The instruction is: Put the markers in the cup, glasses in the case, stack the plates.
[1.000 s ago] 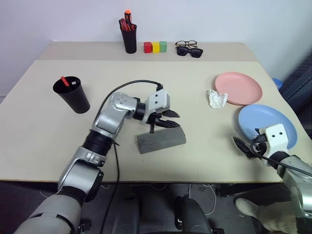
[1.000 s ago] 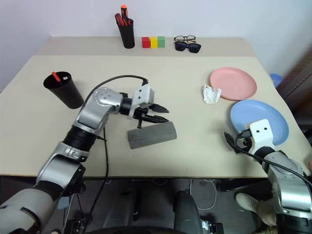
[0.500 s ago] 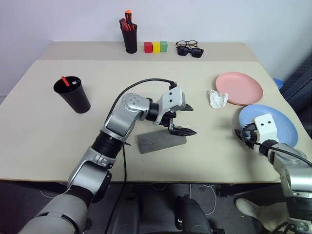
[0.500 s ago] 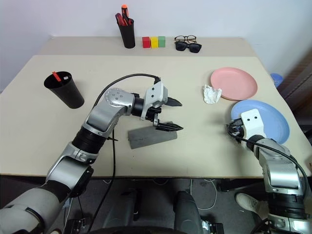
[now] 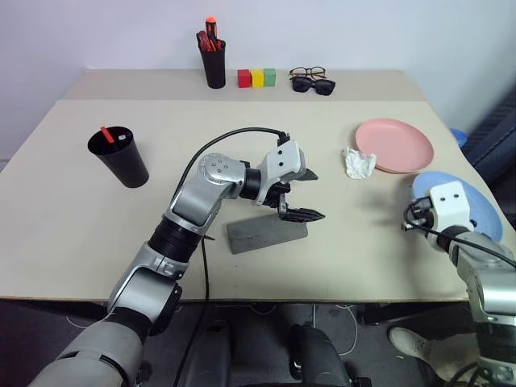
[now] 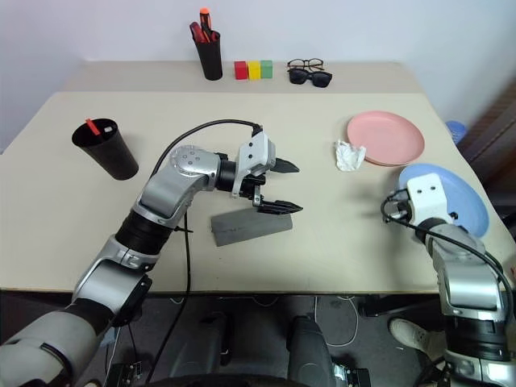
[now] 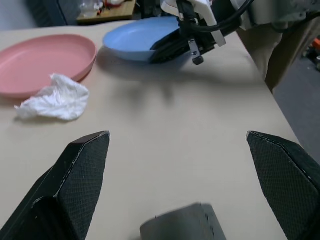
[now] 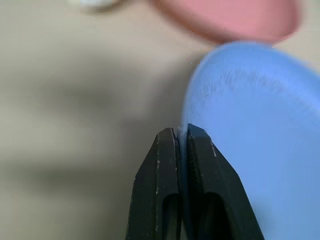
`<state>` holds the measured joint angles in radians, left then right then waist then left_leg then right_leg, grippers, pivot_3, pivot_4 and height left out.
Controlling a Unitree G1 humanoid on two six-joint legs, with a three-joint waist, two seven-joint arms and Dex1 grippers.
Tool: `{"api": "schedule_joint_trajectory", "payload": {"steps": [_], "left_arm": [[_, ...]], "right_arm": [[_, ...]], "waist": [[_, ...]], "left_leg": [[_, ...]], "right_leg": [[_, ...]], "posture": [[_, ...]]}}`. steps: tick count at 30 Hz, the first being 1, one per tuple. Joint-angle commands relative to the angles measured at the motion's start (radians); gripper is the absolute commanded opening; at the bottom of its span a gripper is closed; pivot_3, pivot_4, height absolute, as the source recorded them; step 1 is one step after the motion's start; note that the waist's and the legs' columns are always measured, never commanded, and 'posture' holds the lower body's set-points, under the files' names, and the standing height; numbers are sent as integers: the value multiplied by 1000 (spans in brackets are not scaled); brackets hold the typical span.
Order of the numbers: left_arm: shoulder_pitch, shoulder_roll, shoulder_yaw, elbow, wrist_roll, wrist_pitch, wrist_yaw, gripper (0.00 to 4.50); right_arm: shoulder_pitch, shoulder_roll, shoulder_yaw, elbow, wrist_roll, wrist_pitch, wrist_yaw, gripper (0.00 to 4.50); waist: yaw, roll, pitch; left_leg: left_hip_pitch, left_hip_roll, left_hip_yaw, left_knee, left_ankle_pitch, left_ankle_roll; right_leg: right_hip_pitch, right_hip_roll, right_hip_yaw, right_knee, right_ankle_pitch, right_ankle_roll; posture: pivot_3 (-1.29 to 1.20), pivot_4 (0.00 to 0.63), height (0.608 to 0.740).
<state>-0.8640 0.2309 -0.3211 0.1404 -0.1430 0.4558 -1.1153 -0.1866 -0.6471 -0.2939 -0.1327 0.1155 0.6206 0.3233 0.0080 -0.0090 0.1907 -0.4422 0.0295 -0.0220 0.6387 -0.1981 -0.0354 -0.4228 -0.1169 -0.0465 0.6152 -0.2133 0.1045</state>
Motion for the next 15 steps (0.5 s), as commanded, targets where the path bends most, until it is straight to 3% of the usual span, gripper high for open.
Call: {"api": "schedule_joint_trajectory", "payload": {"steps": [1,5,9,15], "left_arm": [[24,-10,11,-52,-11,13,54,4500],[61,-26,12,-96,-17,52,115,4500],[95,-76,29,-143,-4,132,260,4500],[125,-99,62,-214,-7,218,397,4500]], "right_arm": [[-172,-44,24,84,-44,-109,-10,61],[-337,-52,106,318,-91,-259,26,61],[-588,-9,213,766,-154,-540,76,61],[-829,53,293,1216,-231,-780,56,61]], "waist": [[-7,0,0],[-18,1,0],[-22,1,0],[-24,2,1]], "left_leg": [[1,0,0,0,0,0],[1,0,0,-1,0,0],[1,-1,1,-1,0,0],[2,-1,2,-3,0,0]], "right_leg": [[0,0,0,1,0,0],[0,1,1,2,0,1],[0,1,3,1,1,4],[-1,1,4,1,2,5]], "posture": [[0,150,740],[0,150,740],[0,150,740],[0,150,740]]}}
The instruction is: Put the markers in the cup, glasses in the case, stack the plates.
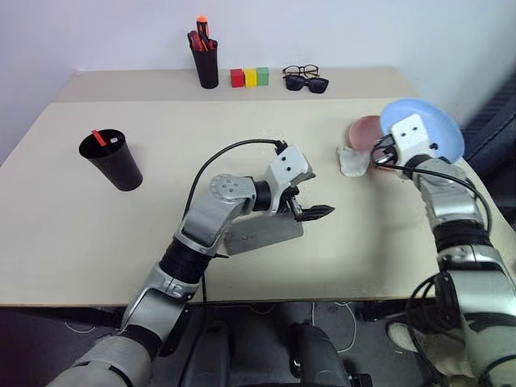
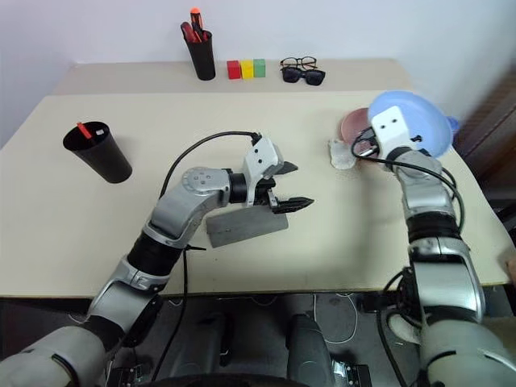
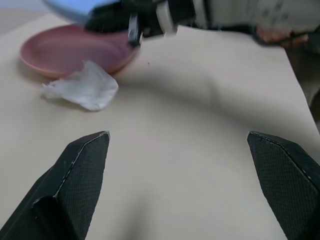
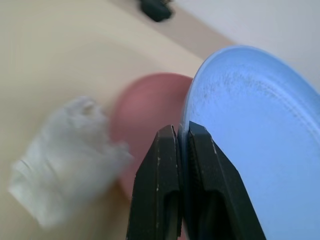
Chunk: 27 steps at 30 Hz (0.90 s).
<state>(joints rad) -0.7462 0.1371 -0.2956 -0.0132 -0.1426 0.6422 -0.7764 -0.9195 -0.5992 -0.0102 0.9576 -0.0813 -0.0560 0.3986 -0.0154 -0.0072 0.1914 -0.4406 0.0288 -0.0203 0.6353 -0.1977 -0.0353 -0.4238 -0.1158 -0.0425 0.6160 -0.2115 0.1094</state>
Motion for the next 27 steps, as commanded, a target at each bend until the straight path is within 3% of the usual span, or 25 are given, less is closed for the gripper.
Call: {"api": "schedule_joint_trajectory", "payload": {"steps": [1,3,4,5,10,17,27], "left_arm": [[14,-1,40,-75,-11,45,69,4500],[30,9,43,-105,-16,72,90,4500],[39,15,44,-117,-16,83,100,4500],[46,20,45,-127,-17,92,107,4500],[70,47,52,-166,-31,124,128,4500],[72,69,62,-147,-49,116,136,4500],[49,89,64,-124,-59,108,131,4500]], "right_arm": [[-122,17,14,168,-39,-123,-23,61],[-161,36,17,236,-45,-144,-25,61],[-175,44,19,260,-50,-153,-31,688],[-185,50,22,278,-56,-161,-38,981],[-199,57,-12,290,-32,-186,-45,3469],[-85,83,-91,173,96,-100,132,3469],[115,141,-99,-9,132,22,114,3469]], "waist": [[-1,0,0],[-2,0,0],[-3,0,0],[-3,0,0],[0,0,0],[0,0,0],[-2,0,0]], "left_leg": [[0,0,0,0,0,0],[1,0,0,-1,0,0],[1,0,1,-2,0,0],[1,0,1,-2,0,0],[2,0,1,-2,1,-1],[2,0,1,-3,1,-1],[4,0,2,-3,1,-1]], "right_leg": [[0,0,0,0,0,0],[0,0,0,0,0,0],[0,0,1,0,0,0],[0,0,1,0,0,0],[0,0,1,0,0,0],[0,0,1,0,0,0],[1,0,2,2,0,0]], "posture": [[0,150,740],[0,150,740],[0,150,740],[0,150,740],[0,150,740],[0,150,740],[0,150,740]]}}
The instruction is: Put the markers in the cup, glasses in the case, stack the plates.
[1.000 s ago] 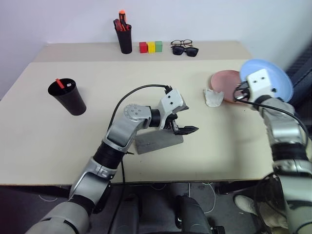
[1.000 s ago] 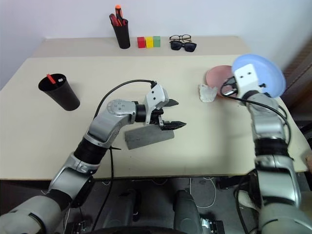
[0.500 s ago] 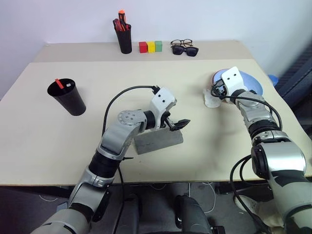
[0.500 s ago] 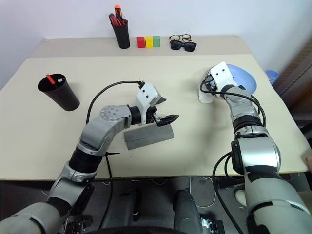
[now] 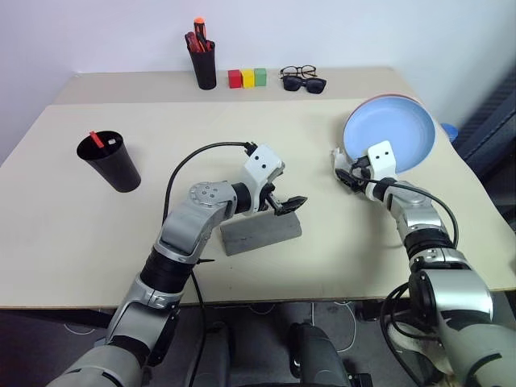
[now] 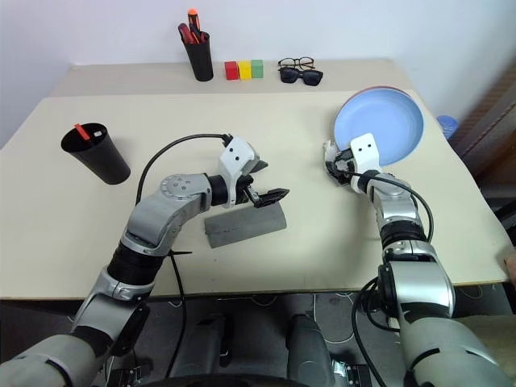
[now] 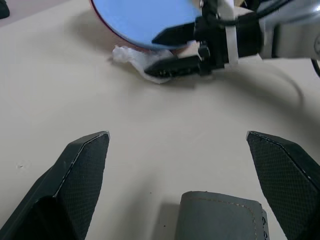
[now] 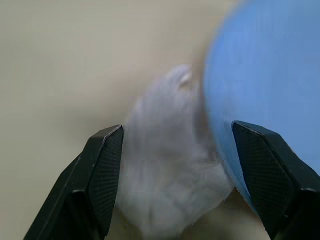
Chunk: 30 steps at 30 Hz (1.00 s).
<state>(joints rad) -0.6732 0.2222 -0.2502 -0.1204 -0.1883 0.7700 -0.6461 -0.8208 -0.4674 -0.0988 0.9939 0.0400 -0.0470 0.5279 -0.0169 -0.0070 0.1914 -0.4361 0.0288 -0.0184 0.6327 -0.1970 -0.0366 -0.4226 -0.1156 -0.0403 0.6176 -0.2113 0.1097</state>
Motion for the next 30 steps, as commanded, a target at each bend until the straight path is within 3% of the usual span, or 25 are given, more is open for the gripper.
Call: {"api": "schedule_joint_trajectory", "payload": {"steps": [1,14,30], "left_arm": [[-24,6,20,-17,-13,-19,1,4500],[-18,28,29,-27,-17,-12,14,4500],[-22,9,9,-3,-24,-43,12,4500]], "right_arm": [[20,11,-9,-40,9,11,-21,3469],[14,12,-1,-90,-7,-50,-70,3469],[89,38,-7,-357,44,-95,-21,3469]], "waist": [[-1,0,0],[0,0,0],[4,0,0]], "left_leg": [[0,0,0,0,0,0],[3,0,1,0,0,0],[3,0,1,-1,0,0]], "right_leg": [[0,0,0,0,0,0],[3,0,1,0,0,0],[3,0,1,0,0,0]], "posture": [[0,150,740],[0,150,740],[0,150,740]]}}
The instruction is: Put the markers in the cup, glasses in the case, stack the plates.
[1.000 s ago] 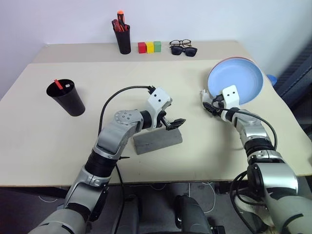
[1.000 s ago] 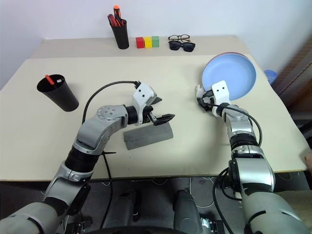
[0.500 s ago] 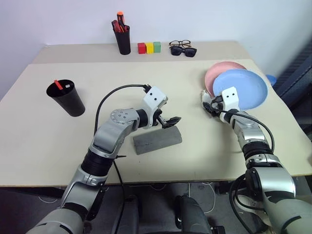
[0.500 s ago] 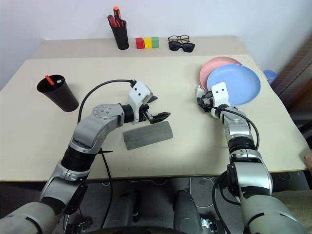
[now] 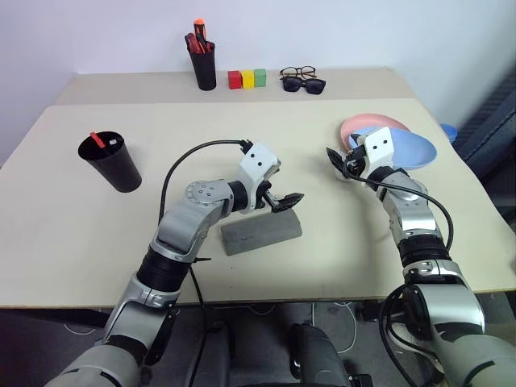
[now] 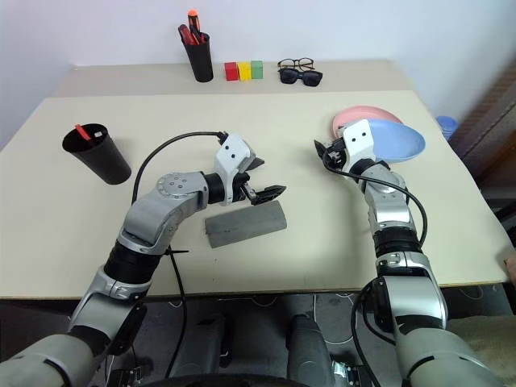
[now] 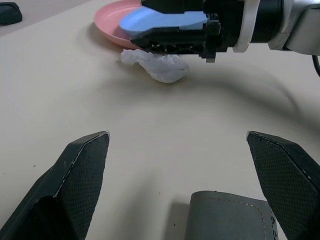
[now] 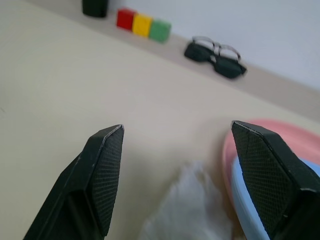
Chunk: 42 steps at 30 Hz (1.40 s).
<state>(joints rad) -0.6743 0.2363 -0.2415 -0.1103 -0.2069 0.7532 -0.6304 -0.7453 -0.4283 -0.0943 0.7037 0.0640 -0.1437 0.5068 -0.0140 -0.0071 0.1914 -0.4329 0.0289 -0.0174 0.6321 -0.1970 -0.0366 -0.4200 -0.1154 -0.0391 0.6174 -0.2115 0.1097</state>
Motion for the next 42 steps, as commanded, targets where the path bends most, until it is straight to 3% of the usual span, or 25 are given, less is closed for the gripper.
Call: {"api": "schedule_joint_trajectory", "payload": {"steps": [1,11,17,27,37,39,42], "left_arm": [[-21,-6,-1,-13,-6,-28,-3,4500],[-19,-18,-11,1,-7,-43,-11,4500],[-26,-23,-13,15,-8,-50,-18,4500],[-12,5,3,-26,-23,-29,-34,4500],[34,110,12,-121,-104,-8,-139,4500],[35,123,9,-128,-113,-9,-155,4500],[32,133,8,-134,-123,-7,-167,4500]], "right_arm": [[21,-2,-12,-78,21,6,-1,3469],[183,-39,-41,-335,107,161,53,3469],[234,-35,-51,-373,144,251,60,3469],[90,-21,-48,-38,88,178,-25,3469],[-72,0,-33,284,34,73,-70,3469],[-92,2,-36,322,28,60,-81,2966],[-109,3,-37,359,21,46,-95,1694]], "waist": [[1,0,0],[1,0,0],[0,0,0],[-1,0,0],[-5,0,0],[-5,0,0],[-3,0,0]], "left_leg": [[0,0,0,0,0,0],[0,0,0,0,0,0],[0,0,0,0,0,0],[1,0,1,-1,0,0],[1,0,2,-1,0,0],[1,0,2,-1,0,0],[1,0,2,-1,0,0]], "right_leg": [[0,0,0,0,0,0],[0,0,0,0,0,0],[0,0,0,0,0,-1],[0,0,1,0,0,-1],[0,0,2,0,0,-1],[0,0,2,0,0,-1],[0,0,3,-1,0,-1]], "posture": [[0,150,740],[0,150,740],[0,150,740],[0,150,740],[0,150,740],[0,150,740],[0,150,740]]}}
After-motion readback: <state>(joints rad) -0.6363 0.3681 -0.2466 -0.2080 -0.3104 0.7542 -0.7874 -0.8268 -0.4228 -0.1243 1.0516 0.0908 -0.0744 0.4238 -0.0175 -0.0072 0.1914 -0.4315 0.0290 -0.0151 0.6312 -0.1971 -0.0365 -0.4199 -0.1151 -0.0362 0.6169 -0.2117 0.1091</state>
